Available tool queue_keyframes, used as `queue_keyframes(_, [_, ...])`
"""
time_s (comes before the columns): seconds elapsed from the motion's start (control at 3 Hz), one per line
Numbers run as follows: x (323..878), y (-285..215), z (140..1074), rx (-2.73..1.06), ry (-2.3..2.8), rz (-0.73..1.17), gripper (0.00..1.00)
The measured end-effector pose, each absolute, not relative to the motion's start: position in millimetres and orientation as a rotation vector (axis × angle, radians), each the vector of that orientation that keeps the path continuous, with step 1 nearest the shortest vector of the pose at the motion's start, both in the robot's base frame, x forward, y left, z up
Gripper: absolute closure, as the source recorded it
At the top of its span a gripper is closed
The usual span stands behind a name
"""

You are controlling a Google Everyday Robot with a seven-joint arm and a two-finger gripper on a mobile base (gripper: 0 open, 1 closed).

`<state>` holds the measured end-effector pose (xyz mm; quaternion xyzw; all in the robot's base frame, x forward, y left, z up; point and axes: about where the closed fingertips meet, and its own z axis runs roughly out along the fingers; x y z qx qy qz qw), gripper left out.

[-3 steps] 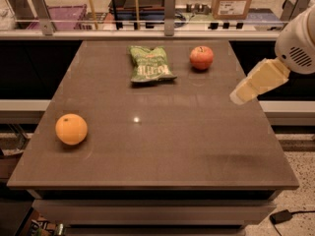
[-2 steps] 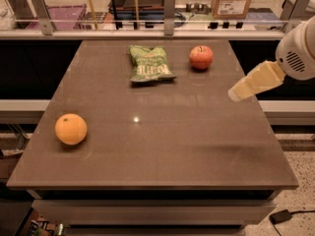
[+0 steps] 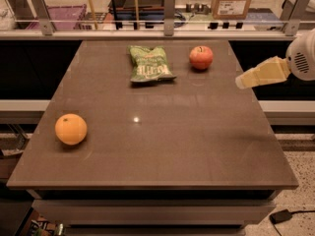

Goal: Move apple near orange

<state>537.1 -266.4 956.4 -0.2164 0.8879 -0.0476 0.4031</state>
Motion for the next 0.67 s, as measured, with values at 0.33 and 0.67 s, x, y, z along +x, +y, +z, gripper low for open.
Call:
queue_keyframes(0.33, [561.6,-275.8,964.0,-0.532,2.156,-0.111,0.0])
queue_keyframes(0.67, [583.2,-274.8,964.6,-0.562,2.099,-0.08,0.0])
